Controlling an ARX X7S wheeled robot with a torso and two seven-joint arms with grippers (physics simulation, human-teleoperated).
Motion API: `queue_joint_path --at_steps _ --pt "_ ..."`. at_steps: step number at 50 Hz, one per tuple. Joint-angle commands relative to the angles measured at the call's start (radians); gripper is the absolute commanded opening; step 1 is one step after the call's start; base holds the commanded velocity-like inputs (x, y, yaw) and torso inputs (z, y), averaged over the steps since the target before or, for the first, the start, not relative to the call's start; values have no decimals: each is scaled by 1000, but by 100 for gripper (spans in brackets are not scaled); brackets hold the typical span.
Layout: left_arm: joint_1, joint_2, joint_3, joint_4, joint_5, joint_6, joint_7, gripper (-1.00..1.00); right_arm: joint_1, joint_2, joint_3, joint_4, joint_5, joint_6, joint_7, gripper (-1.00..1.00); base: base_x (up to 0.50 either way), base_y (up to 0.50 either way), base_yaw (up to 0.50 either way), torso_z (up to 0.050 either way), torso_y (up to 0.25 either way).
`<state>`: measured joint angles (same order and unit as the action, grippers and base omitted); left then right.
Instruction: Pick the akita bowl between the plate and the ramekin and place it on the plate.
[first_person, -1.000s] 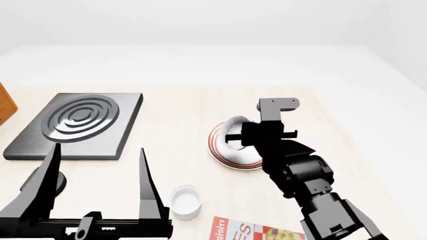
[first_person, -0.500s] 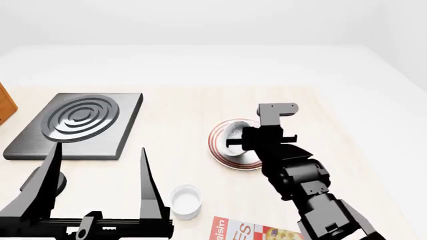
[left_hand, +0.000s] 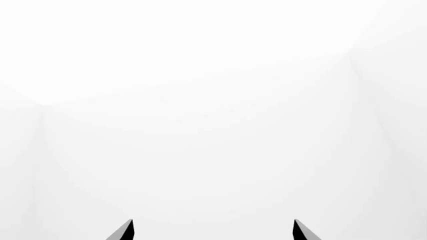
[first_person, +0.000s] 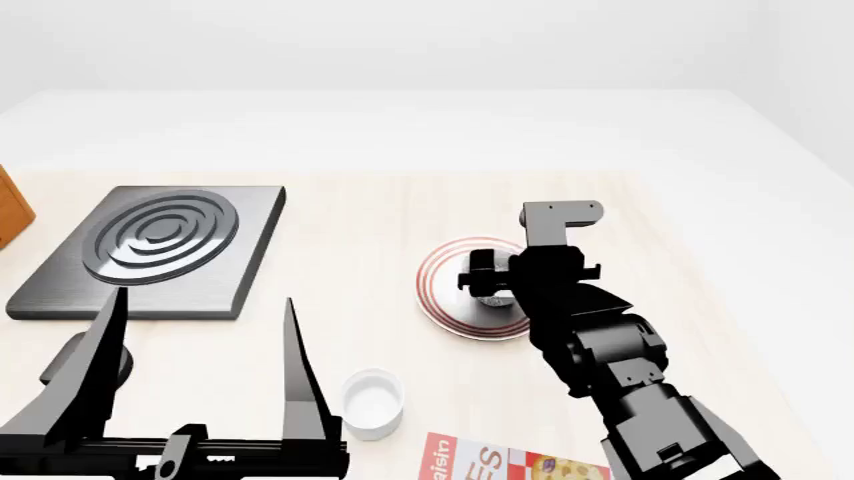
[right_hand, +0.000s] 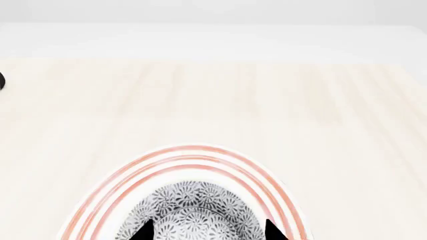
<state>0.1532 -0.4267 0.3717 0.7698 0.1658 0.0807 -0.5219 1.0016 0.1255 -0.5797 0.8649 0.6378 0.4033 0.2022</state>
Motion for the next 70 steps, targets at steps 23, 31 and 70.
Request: queue_joint_path --at_steps 23,31,70 --pt "6 15 -23 9 0 4 20 100 -63 186 54 -517 82 239 129 100 0 0 0 0 0" --pt "1 17 -15 17 1 -2 24 100 -123 315 92 -819 170 369 212 100 0 0 0 0 0" --pt "10 -2 -48 14 1 -4 -1 100 -819 699 701 -1729 411 168 471 100 0 0 0 0 0"
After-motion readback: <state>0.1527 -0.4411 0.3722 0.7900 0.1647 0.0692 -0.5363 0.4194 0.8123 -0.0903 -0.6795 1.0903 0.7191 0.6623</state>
